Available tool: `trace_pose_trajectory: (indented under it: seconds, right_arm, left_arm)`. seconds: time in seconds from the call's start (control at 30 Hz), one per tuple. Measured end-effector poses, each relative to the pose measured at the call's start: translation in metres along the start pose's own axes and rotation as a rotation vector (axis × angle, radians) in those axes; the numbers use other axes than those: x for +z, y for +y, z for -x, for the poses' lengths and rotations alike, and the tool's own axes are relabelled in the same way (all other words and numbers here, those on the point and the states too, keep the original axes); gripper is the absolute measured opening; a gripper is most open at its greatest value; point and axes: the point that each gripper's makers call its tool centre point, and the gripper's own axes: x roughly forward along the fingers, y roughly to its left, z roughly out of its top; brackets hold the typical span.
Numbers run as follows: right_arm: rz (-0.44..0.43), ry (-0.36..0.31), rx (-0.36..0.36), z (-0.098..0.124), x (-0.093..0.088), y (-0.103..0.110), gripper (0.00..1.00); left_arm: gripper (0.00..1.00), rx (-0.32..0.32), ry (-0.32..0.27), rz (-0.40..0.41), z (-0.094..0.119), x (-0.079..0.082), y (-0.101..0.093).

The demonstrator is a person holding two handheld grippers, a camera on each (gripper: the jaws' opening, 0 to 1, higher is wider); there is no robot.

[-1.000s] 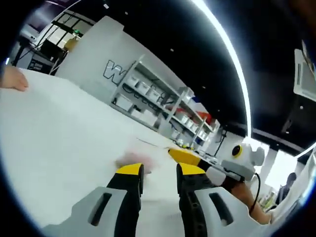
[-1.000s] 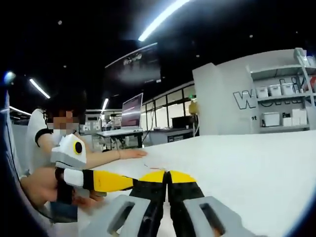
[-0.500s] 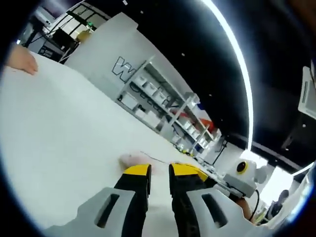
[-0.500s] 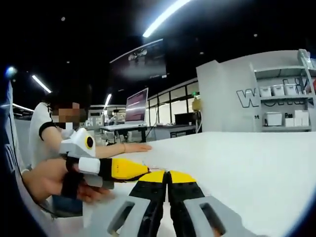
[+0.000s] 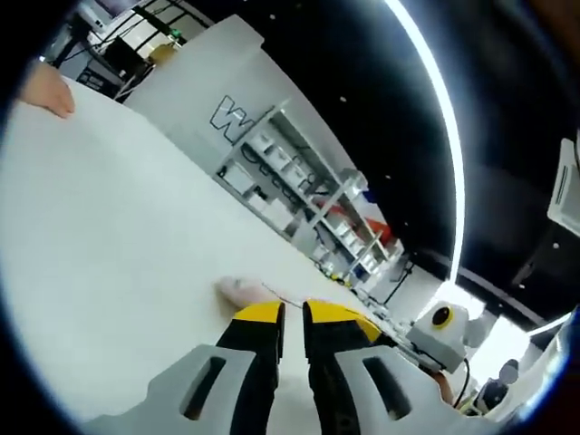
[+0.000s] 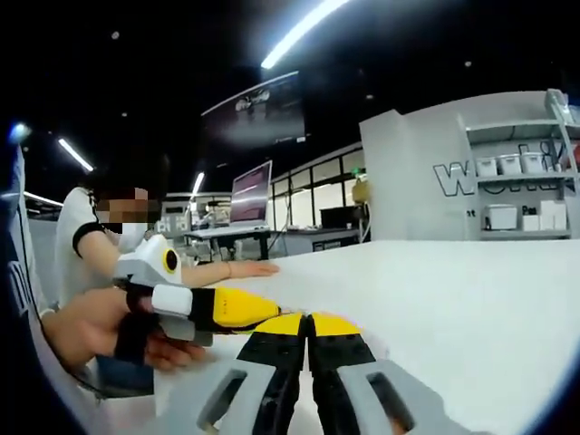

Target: Open the resealable bag by pulling the two sides of the seal apart until the entire bag opening is separated and visibly accessible.

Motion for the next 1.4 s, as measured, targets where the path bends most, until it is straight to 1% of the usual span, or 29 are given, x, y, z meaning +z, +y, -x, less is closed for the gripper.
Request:
trace_pose_trajectory:
  seconds: [0.1,0.23,0.33,0.43,0.47,0.57,0.6,0.7,0.83,0.9,1.03,1.1,1.13,1.23,1.33,1.4]
  right_arm:
    - [0.006,0.006,0.002,0.001,-0.002,0.002,0.0]
    - [0.041,0.034,0.007,0.002,-0.007,0.005,0.0]
    - [0.084,0.066,0.017,0.004,-0.01,0.008,0.0]
    - [0.122,0.108,0.043,0.005,-0.016,0.015,0.0]
    - [0.143,0.132,0.06,0.006,-0.019,0.018,0.0]
    - [0.224,0.178,0.079,0.009,-0.02,0.022,0.0]
    - [0.241,0.185,0.075,0.01,-0.019,0.022,0.0]
    - [0.284,0.196,0.089,0.012,-0.015,0.025,0.0]
    - [0.311,0.194,0.116,0.015,-0.004,0.033,0.03]
    - [0.329,0.206,0.131,0.013,-0.002,0.036,0.03]
    - [0.369,0.254,0.166,0.006,-0.008,0.038,0.02]
    - [0.382,0.267,0.181,0.002,-0.01,0.042,0.02]
    - [0.399,0.287,0.192,0.0,-0.014,0.043,0.02]
    - [0.456,0.326,0.194,-0.004,-0.021,0.042,0.02]
    - [0.466,0.336,0.2,-0.007,-0.024,0.043,0.02]
    - [0.49,0.36,0.198,-0.009,-0.028,0.04,0.01]
  left_arm:
    - [0.09,0.001,-0.003,0.011,-0.001,-0.001,-0.001]
    - [0.09,0.002,0.004,0.026,-0.001,-0.002,-0.001]
    - [0.08,0.001,0.013,0.047,0.0,-0.004,-0.001]
    - [0.02,-0.011,0.02,0.066,0.003,-0.004,-0.004]
    - [0.02,-0.01,0.025,0.072,0.004,-0.005,-0.005]
    - [0.02,-0.006,0.054,0.083,0.007,-0.009,-0.006]
    - [0.01,-0.003,0.061,0.083,0.008,-0.01,-0.005]
    - [0.01,0.006,0.075,0.069,0.011,-0.013,-0.006]
    - [0.01,0.012,0.085,0.055,0.014,-0.016,-0.006]
    - [0.01,0.015,0.087,0.04,0.017,-0.018,-0.007]
    - [0.01,0.025,0.099,-0.005,0.021,-0.023,-0.008]
    - [0.01,0.029,0.099,-0.016,0.022,-0.024,-0.008]
    - [0.01,0.03,0.1,-0.019,0.023,-0.024,-0.008]
    - [0.01,0.033,0.103,-0.031,0.024,-0.023,-0.005]
    - [0.01,0.034,0.104,-0.046,0.024,-0.023,-0.004]
    - [0.01,0.033,0.102,-0.05,0.024,-0.022,-0.005]
